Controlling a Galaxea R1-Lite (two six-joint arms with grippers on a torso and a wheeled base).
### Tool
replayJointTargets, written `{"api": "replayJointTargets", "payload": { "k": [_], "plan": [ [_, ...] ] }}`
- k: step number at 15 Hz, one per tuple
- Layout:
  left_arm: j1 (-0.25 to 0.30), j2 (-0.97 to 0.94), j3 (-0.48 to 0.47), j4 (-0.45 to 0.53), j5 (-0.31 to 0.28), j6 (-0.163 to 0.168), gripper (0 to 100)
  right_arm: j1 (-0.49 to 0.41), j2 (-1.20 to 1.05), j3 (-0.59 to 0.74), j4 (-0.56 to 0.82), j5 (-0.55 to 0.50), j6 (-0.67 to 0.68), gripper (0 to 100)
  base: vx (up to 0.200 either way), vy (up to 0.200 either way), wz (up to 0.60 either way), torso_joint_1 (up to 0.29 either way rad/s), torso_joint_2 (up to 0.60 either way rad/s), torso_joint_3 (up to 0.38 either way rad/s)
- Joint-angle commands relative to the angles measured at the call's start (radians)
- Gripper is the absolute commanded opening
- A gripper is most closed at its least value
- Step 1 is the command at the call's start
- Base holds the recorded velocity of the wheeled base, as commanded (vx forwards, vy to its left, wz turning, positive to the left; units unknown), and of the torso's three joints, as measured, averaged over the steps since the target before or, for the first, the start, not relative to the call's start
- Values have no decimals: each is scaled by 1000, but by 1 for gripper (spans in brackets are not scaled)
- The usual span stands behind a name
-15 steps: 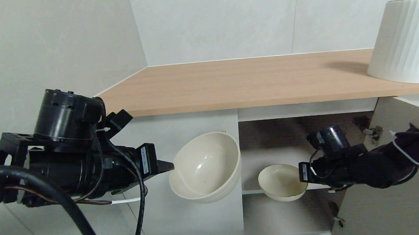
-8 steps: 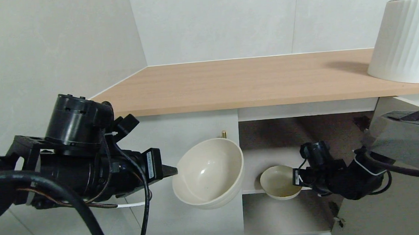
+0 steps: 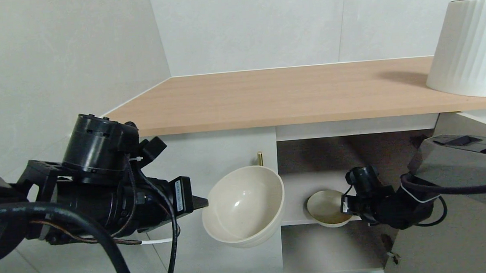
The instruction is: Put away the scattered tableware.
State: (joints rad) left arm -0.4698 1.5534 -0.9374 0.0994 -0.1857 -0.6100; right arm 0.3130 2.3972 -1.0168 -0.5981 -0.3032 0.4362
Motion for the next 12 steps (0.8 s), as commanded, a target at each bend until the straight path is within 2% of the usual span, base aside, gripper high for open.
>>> {"api": "replayJointTargets", "payload": {
  "k": [1, 12],
  "plan": [
    [0, 2, 0, 0, 0, -1, 0, -11, 23, -29, 4, -7, 9, 0, 0, 0, 0, 0, 0, 0],
    [0, 4, 0, 0, 0, -1, 0, -25, 91, -154, 12, -73, 35, 0, 0, 0, 0, 0, 0, 0]
  ]
}}
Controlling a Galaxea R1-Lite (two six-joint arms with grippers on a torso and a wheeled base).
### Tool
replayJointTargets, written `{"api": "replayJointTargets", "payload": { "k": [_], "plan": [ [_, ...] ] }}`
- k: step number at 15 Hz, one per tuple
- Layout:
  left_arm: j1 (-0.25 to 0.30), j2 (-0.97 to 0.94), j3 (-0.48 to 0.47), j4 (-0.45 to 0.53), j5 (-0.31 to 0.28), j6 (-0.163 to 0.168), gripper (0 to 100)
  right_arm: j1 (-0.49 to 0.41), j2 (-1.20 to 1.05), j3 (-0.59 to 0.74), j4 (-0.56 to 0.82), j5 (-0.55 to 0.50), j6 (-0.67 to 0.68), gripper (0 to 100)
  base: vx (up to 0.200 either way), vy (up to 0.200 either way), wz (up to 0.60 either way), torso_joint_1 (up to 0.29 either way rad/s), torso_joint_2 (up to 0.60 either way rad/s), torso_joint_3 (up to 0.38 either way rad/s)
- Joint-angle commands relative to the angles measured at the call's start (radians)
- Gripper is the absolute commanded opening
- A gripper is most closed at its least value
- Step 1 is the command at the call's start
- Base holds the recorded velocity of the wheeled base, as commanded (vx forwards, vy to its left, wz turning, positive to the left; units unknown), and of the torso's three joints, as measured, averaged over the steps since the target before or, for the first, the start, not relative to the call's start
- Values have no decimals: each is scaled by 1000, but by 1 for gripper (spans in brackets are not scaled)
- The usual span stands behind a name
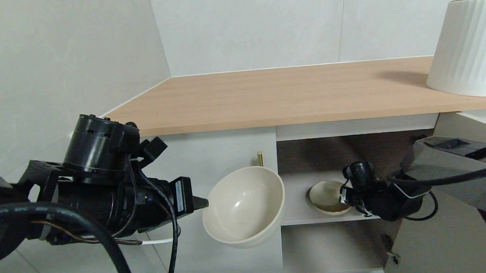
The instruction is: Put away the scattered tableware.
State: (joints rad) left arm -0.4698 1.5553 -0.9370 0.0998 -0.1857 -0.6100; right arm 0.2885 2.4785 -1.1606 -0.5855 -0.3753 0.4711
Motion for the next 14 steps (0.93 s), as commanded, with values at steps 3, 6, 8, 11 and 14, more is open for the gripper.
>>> {"api": "replayJointTargets", "payload": {
  "k": [3, 6, 8, 11, 14],
  "plan": [
    [0, 3, 0, 0, 0, -1, 0, -2, 22, -31, 1, -8, 0, 0, 0, 0, 0, 0, 0, 0],
    [0, 8, 0, 0, 0, -1, 0, 0, 25, -34, 3, -20, 0, 0, 0, 0, 0, 0, 0, 0],
    [0, 8, 0, 0, 0, -1, 0, 0, 25, -37, 3, -20, -2, 0, 0, 0, 0, 0, 0, 0],
    [0, 14, 0, 0, 0, -1, 0, 0, 26, -42, 4, -33, -2, 100, 0, 0, 0, 0, 0, 0],
    [0, 14, 0, 0, 0, -1, 0, 0, 26, -42, 4, -33, -2, 100, 0, 0, 0, 0, 0, 0]
  ]
}}
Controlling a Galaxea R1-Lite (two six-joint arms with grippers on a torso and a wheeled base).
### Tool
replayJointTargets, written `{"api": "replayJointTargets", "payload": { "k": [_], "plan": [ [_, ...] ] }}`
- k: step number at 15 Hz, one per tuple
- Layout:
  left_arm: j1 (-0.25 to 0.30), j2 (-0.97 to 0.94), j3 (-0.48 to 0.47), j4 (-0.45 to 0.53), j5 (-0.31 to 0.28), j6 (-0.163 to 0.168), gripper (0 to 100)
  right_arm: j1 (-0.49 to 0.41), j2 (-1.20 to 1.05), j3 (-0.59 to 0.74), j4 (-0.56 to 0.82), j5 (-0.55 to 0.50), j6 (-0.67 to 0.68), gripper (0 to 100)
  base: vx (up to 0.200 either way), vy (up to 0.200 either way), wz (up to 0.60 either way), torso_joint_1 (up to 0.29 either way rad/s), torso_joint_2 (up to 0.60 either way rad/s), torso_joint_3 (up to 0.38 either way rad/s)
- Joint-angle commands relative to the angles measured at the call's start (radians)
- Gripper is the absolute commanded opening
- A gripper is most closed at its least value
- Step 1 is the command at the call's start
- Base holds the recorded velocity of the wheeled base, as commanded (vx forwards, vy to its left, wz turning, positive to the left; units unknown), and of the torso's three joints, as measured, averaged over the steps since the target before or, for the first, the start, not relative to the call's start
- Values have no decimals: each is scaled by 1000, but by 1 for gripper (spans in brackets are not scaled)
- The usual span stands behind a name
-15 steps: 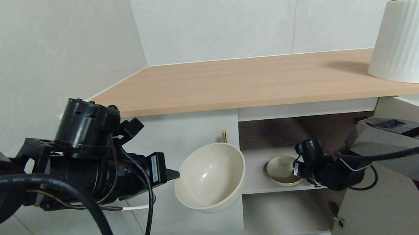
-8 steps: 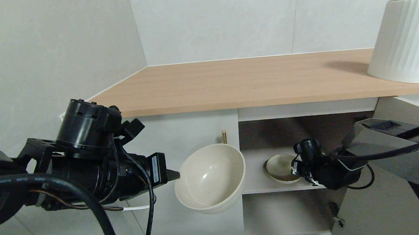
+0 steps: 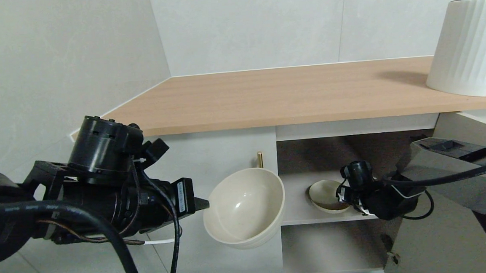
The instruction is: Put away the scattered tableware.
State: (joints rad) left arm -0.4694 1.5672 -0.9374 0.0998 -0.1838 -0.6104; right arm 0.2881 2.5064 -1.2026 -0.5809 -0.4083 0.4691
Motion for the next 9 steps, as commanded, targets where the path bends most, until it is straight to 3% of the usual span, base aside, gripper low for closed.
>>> {"api": "replayJointTargets", "payload": {
  "k": [1, 5, 7, 9],
  "plan": [
    [0, 2, 0, 0, 1, 0, 0, 0, -1, 0, -1, 0, 0, 100, 0, 0, 0, 0, 0, 0],
    [-5, 2, -1, 0, 1, 0, 0, 14, -41, 31, 29, 0, 2, 100, 0, 0, 0, 0, 0, 0],
    [-32, 19, -3, 3, 9, -2, 0, 40, -143, 112, 47, 14, 3, 100, 0, 0, 0, 0, 0, 0],
    [-75, 66, -7, 3, 55, -2, 0, 82, -282, 209, 50, 86, 2, 100, 0, 0, 0, 0, 0, 0]
  ]
}}
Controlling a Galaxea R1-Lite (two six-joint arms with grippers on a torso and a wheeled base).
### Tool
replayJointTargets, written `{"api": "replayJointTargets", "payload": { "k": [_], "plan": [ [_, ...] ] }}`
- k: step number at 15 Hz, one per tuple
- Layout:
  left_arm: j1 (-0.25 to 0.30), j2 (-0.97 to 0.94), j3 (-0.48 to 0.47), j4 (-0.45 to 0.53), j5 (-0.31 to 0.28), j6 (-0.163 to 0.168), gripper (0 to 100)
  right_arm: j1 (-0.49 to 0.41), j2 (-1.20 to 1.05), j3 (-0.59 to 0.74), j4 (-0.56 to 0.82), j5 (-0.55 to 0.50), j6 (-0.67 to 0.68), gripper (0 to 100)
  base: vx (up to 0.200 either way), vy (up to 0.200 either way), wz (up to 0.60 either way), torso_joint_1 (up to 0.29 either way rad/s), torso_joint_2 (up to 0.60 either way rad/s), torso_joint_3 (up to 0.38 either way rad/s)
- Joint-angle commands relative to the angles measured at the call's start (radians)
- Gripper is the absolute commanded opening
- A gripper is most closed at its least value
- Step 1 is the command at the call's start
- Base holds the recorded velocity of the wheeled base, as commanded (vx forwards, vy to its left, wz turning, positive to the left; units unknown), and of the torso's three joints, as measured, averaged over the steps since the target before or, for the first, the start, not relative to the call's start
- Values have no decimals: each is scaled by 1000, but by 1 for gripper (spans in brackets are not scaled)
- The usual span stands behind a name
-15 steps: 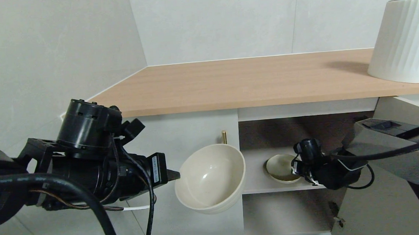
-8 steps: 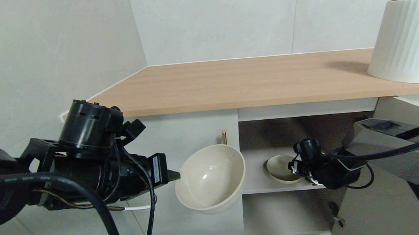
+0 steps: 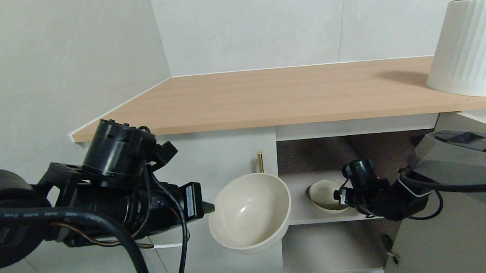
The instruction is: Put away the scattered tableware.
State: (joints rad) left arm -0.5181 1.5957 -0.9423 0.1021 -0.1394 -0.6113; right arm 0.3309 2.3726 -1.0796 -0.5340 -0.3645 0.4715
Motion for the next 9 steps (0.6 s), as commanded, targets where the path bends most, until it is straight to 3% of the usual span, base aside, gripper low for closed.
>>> {"api": "replayJointTargets", "payload": {
  "k": [1, 2, 3, 5, 9],
  "plan": [
    [-66, 79, -3, 1, 66, 1, 0, 83, -271, 159, 25, 134, -5, 100, 0, 0, 0, 0, 0, 0],
    [-80, 101, -3, 1, 95, 1, 0, 102, -323, 184, 46, 168, -7, 100, 0, 0, 0, 0, 0, 0],
    [-123, 162, -7, 1, 196, 1, 0, 155, -457, 213, 151, 239, -8, 100, 0, 0, 0, 0, 0, 0],
    [-154, 228, -13, -1, 294, 1, 0, 208, -587, 216, 279, 305, -8, 100, 0, 0, 0, 0, 0, 0],
    [-181, 239, -18, 4, 314, -1, 0, 287, -728, 224, 417, 430, -17, 100, 0, 0, 0, 0, 0, 0]
  ]
}}
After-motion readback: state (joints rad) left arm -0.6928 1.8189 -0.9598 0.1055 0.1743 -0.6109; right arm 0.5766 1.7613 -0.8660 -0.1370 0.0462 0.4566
